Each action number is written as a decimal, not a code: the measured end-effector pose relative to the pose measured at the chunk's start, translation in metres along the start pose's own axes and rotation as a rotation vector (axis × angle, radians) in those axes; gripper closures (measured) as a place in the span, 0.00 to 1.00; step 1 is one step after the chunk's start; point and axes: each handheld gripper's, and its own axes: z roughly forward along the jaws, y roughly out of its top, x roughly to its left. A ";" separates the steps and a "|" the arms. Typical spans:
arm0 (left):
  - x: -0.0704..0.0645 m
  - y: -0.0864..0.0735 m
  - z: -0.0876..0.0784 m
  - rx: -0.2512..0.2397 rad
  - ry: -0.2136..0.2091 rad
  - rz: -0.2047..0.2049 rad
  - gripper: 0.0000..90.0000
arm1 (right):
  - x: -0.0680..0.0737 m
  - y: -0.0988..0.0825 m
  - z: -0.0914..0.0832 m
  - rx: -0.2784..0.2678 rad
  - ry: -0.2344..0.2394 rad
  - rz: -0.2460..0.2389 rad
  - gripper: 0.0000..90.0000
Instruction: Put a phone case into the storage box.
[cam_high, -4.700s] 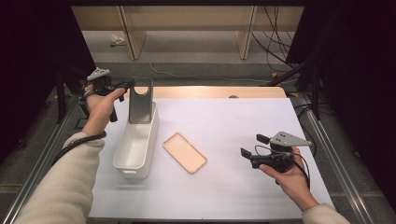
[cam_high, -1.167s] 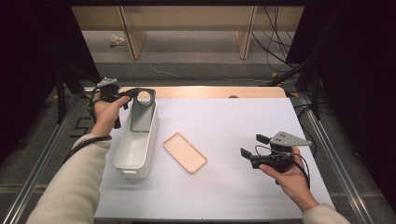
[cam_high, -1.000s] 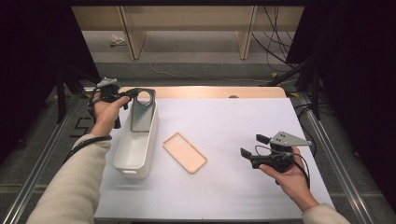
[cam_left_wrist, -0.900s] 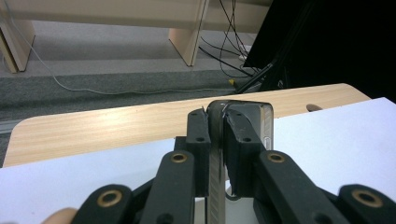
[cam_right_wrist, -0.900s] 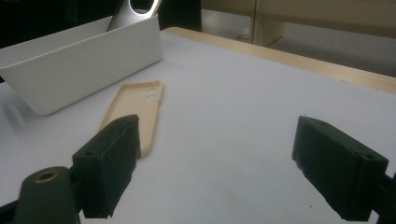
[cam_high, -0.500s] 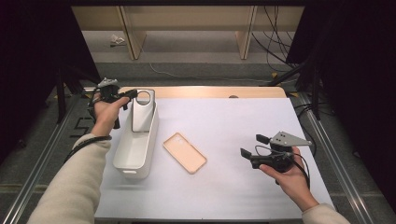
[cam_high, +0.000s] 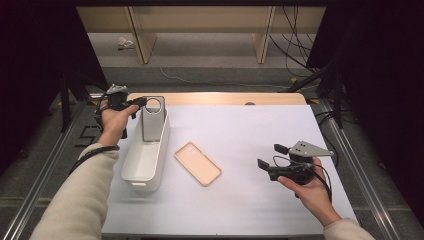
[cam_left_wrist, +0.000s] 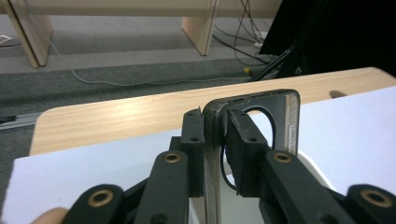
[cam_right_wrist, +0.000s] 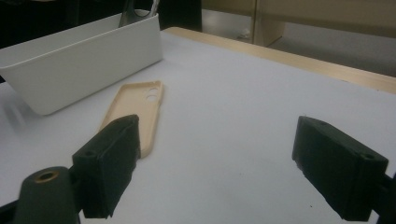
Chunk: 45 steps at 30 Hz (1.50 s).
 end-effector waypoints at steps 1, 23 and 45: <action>0.000 0.000 0.000 0.000 0.002 0.000 0.85 | 0.000 0.000 0.000 0.001 0.000 -0.001 0.18; -0.006 0.005 0.007 0.047 0.064 0.068 0.60 | 0.000 0.000 0.000 0.000 0.003 0.001 0.18; -0.015 0.013 -0.022 0.051 0.040 0.078 0.09 | 0.001 0.000 0.001 0.004 0.000 0.000 0.18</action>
